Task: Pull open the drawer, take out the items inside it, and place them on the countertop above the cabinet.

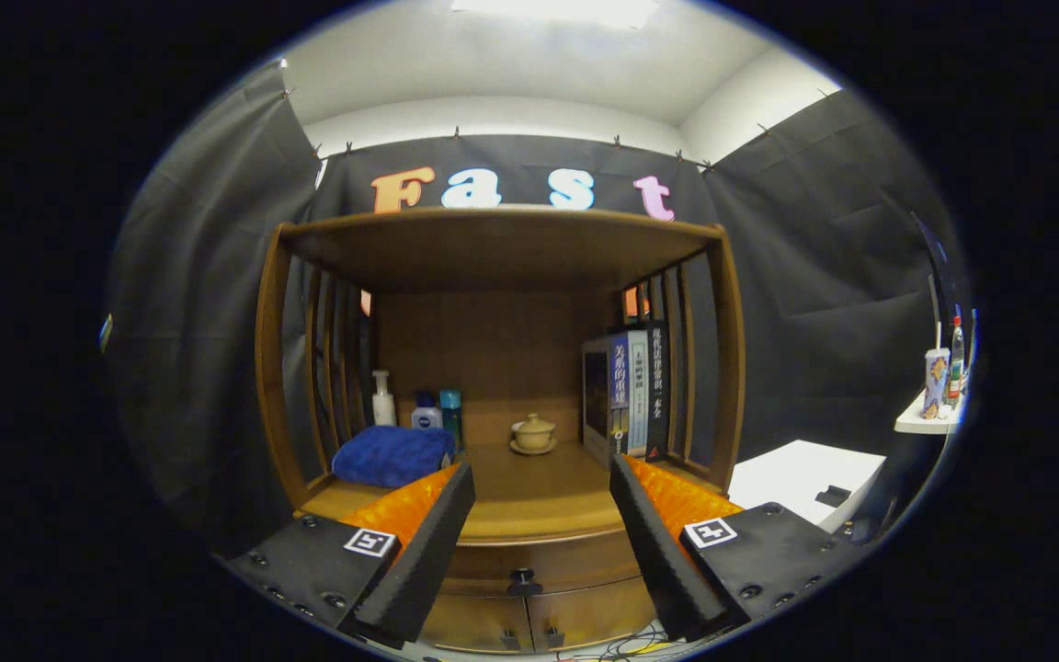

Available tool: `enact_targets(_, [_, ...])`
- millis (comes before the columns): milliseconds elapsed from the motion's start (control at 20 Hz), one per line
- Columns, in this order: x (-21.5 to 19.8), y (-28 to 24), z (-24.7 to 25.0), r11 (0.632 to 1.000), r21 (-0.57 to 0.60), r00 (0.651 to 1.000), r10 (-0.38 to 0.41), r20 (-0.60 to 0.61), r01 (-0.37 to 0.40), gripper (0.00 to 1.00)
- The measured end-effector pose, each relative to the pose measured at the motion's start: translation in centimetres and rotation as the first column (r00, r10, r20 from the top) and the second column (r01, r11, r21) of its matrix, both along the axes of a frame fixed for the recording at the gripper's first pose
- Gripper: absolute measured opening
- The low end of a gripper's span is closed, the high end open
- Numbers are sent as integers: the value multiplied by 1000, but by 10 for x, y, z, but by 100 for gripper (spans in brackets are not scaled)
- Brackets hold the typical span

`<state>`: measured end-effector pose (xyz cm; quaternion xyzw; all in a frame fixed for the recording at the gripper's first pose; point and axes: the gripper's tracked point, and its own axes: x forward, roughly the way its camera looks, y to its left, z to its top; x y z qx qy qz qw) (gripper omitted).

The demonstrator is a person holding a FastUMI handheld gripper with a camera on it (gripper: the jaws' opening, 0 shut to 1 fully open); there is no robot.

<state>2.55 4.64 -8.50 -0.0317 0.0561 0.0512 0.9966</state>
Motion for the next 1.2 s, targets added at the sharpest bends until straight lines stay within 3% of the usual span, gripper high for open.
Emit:
enact_targets(300, [31,16,-100,998,12,996,68,-61,-68,98])
enact_targets(450, [43,2,-145,999,-7,997,31,-76,-31,98])
enact_targets(650, [60,-14,-178,998,58,994,6,-113,0,98])
enact_targets(950, [69,-14,-224,998,55,976,34,-216,-23,99])
enact_targets(1200, [74,-9,-240,996,76,966,56,-254,-38,76])
